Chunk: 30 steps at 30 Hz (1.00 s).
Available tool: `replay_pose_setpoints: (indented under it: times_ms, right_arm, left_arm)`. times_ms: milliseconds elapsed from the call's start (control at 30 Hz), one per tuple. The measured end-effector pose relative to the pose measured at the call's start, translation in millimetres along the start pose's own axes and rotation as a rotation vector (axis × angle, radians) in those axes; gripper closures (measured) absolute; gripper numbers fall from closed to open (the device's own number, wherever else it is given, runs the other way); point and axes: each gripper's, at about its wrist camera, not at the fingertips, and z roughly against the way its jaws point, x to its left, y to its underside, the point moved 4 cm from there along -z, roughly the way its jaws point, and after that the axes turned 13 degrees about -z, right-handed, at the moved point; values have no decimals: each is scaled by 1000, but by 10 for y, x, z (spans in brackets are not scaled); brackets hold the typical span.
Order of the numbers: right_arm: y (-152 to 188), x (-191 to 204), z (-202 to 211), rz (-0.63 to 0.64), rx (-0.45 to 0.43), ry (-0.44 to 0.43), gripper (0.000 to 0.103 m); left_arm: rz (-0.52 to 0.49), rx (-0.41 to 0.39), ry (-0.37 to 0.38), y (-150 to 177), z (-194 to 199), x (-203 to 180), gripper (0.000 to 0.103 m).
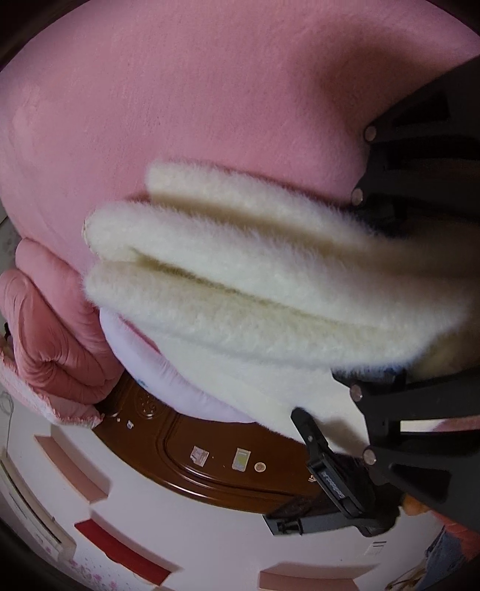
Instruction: Fold large clothes
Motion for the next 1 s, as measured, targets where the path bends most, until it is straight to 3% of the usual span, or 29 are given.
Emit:
replay_pose_setpoints:
  times_ms: [100,300,433,600,767,867,1000]
  right_arm:
    - [51,-8,160,-5,-17,27,43]
    - [300,-230,838,-103,-62,64,27]
    - [642,-465,1367,-104,-3,117,21]
    - [1041,-847,2349,-63,-7,249,3]
    - [1411,-1425,3502,6,6,480,0]
    - [1629,-1951,4304,-14,-3,669,0]
    - [1892,-2472,5224,-48,46,797,0]
  left_arm:
    - [-14,-14,-92,153,230,-153,19]
    - [54,65,-267,696,689,-595,18]
    - [110,98,-352,1233,1195,-1106,18]
    - [108,212,-299,1904,1656,-2169,17]
    - [189,314,-82,2536,2275,-3445,17]
    - [160,340,-17,2820,2641,-4182,17]
    - [109,450,97,3232,3039,-5131,17]
